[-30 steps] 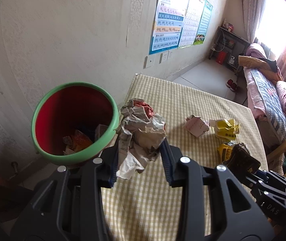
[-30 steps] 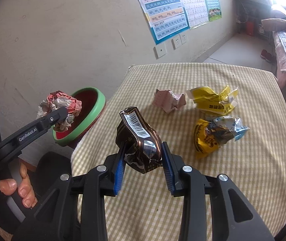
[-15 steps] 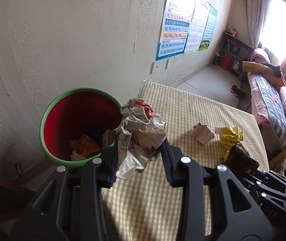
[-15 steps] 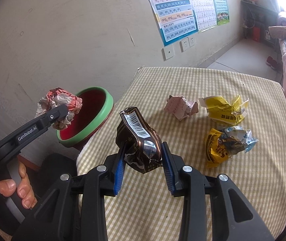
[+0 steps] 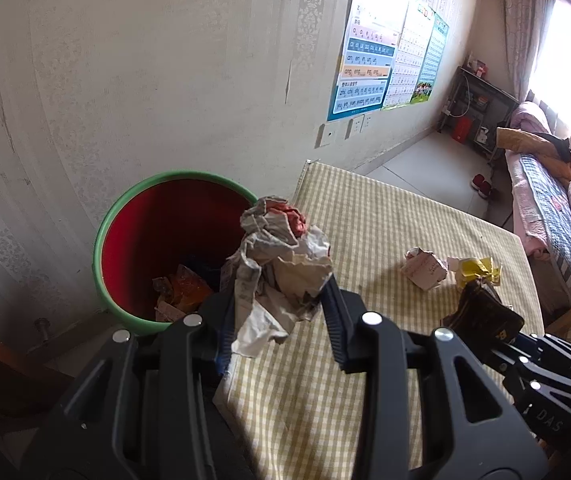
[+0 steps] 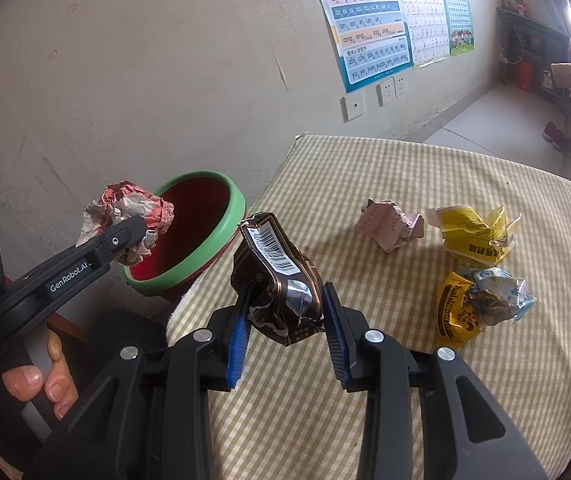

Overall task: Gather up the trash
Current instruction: 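Carry the newspaper over the red bin with the left gripper while the right gripper carries the brown wrapper, then open both grippers over the red bin to drop the newspaper and brown wrapper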

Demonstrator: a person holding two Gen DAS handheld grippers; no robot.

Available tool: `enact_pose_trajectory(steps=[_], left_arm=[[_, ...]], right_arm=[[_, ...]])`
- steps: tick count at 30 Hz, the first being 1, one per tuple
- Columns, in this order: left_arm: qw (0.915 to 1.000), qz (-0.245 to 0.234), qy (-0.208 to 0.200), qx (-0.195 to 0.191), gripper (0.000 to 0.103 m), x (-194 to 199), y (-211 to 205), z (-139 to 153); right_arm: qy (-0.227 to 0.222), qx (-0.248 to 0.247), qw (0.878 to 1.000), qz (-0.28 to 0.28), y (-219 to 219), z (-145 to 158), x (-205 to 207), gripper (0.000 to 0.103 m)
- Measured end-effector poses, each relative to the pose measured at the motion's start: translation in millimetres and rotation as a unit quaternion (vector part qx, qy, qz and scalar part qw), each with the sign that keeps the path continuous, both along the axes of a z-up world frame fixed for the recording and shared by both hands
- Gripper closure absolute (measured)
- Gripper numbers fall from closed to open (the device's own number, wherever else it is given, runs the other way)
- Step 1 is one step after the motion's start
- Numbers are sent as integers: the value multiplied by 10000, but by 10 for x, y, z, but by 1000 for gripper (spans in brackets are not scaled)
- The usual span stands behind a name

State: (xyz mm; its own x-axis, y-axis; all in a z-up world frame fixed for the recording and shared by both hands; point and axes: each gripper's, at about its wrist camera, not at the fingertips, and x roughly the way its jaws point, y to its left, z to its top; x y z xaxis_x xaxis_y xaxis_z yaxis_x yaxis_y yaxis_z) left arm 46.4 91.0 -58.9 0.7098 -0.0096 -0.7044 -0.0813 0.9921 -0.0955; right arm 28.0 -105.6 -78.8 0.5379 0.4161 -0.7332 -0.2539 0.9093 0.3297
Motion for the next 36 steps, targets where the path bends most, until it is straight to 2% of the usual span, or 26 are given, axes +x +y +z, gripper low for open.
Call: enact_pose_trajectory(steps=[12,19,24,33,36], left_arm=[[9999,142,41,7,67,28,106,-31],[9992,368,137,25,67,36,317,-99],[9983,543,218,11,65,75,493,-156],[9965,792,249,52,65,240,852,-200],[9957,865,321,-103,65,376,1034,-232]], right_arm=[[44,11,9999,99,141,-24,96,69],[260,20,9991,326,392,-173,87,68],[257,-15,9985,482,561,-173,139,68],[-85,52,9978,658,920,2,491,68],[-21,204,9972,718,1096,18,705,68]])
